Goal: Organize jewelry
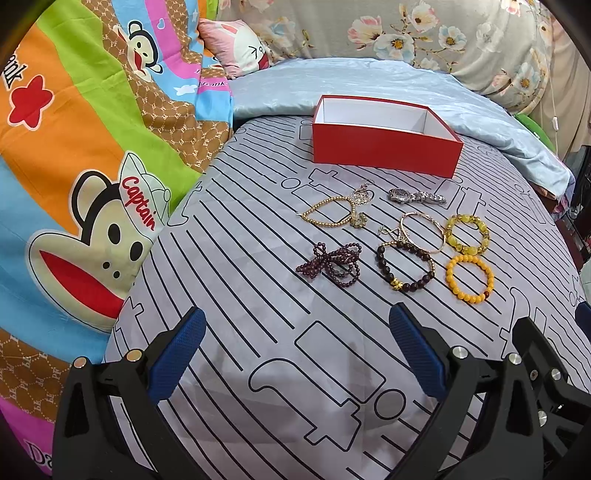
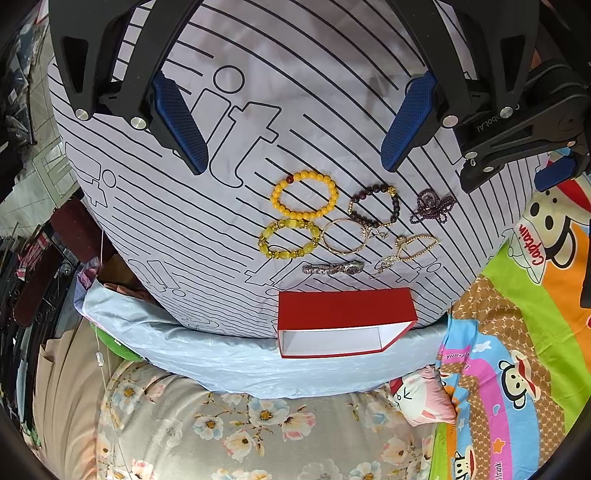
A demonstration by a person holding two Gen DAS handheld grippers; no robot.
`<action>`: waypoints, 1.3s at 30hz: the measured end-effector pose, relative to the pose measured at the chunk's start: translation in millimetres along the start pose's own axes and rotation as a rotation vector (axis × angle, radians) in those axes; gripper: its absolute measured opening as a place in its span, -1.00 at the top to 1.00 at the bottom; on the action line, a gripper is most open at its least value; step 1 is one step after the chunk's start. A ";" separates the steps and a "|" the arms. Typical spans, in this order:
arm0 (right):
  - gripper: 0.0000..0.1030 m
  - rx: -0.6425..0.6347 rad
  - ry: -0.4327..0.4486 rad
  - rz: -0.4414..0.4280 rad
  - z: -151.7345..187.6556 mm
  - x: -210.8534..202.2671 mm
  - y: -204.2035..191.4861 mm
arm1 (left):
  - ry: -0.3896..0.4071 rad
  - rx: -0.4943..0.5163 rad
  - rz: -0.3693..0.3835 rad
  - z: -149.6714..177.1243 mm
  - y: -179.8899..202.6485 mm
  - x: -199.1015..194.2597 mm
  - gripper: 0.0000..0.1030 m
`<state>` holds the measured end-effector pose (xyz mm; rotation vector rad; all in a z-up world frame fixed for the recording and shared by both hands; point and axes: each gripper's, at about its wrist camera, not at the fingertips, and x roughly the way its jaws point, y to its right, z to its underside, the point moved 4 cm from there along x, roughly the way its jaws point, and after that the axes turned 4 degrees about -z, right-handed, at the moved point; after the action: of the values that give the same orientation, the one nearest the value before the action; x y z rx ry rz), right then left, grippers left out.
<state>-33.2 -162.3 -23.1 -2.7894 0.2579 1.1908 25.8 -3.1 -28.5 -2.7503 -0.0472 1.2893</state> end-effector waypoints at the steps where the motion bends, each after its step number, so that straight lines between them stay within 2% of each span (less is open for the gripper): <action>1: -0.80 0.000 0.000 -0.001 0.1 0.0 0.5 | 0.003 0.000 -0.001 0.0 -0.2 0.4 -0.88; 22: -0.80 0.002 -0.003 0.002 3.1 2.7 0.6 | -0.032 -0.007 0.009 5.5 -1.6 7.1 -0.88; 24: -0.80 0.000 -0.003 0.004 3.2 2.6 0.2 | -0.054 -0.010 0.016 6.2 -1.5 8.6 -0.88; 27: -0.80 0.000 -0.004 0.004 2.9 2.6 0.6 | -0.131 -0.019 0.041 8.4 -1.4 10.6 -0.88; 28: -0.80 0.001 -0.003 0.003 3.1 2.4 0.9 | -0.132 -0.019 0.041 8.1 -1.5 10.3 -0.88; 29: -0.80 0.001 -0.002 0.003 2.7 2.4 0.5 | -0.077 -0.009 0.020 6.5 -1.9 9.0 -0.88; 39: -0.80 0.000 -0.004 0.002 2.3 2.5 0.6 | -0.086 -0.009 0.022 6.7 -1.7 9.4 -0.88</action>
<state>-33.3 -162.8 -26.5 -2.7867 0.2608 1.1966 26.7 -0.2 -39.8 -2.7085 -0.0298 1.4162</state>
